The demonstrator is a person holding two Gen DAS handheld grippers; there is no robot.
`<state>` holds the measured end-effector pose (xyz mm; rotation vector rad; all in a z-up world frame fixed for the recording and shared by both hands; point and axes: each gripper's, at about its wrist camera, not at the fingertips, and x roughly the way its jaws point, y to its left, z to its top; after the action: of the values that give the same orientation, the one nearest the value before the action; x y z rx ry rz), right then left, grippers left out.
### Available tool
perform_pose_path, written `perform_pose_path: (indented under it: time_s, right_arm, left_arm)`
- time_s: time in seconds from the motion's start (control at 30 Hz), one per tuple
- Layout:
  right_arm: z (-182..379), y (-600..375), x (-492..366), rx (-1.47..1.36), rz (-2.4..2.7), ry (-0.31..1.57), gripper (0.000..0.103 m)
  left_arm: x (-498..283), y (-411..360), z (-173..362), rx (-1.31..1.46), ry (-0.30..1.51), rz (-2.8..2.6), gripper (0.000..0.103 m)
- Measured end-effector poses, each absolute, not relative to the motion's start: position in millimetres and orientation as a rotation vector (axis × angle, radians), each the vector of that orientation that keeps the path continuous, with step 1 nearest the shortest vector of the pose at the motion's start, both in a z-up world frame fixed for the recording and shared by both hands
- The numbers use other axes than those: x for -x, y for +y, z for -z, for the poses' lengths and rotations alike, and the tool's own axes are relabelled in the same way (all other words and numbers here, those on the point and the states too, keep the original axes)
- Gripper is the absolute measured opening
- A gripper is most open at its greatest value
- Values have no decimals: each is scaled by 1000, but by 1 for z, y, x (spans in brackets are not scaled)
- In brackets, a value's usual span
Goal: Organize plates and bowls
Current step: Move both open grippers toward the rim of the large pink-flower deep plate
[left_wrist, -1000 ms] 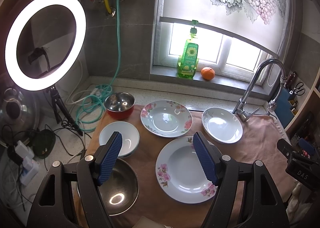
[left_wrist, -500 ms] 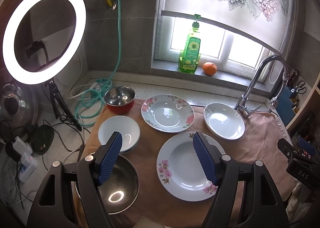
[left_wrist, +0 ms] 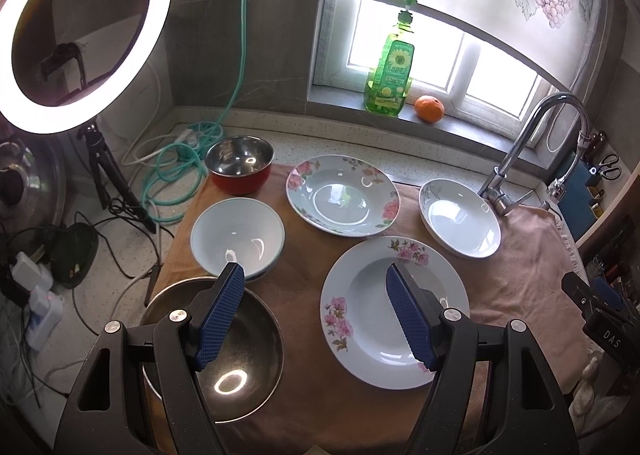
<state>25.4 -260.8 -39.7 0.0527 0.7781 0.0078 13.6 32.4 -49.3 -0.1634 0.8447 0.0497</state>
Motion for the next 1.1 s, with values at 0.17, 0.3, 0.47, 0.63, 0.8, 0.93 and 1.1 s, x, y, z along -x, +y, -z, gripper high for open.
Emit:
perform_pose_path:
  time_s: [0.17, 0.3, 0.47, 0.63, 0.8, 0.93, 1.1]
  right_arm:
    - [54, -263, -34, -45, 16, 826, 103]
    - [64, -266, -40, -64, 2, 859, 103]
    - [73, -266, -44, -62, -35, 884, 103]
    - [79, -268, -48, -63, -45, 888, 103]
    - [85, -270, -51, -80, -73, 887, 103]
    - [91, -269, -55, -90, -96, 904, 103]
    - [98, -269, -63, -110, -121, 936, 102]
  left_arm:
    - [-18, 28, 62, 163, 889, -29, 73]
    - [-23, 23, 72, 164, 920, -2, 73]
    - [-31, 20, 85, 172, 954, 25, 73]
    - [-41, 15, 97, 180, 990, 42, 72]
    - [-48, 12, 104, 170, 1011, 57, 70]
    - [-54, 10, 109, 179, 1034, 70, 62]
    - [-62, 8, 113, 179, 1051, 85, 56]
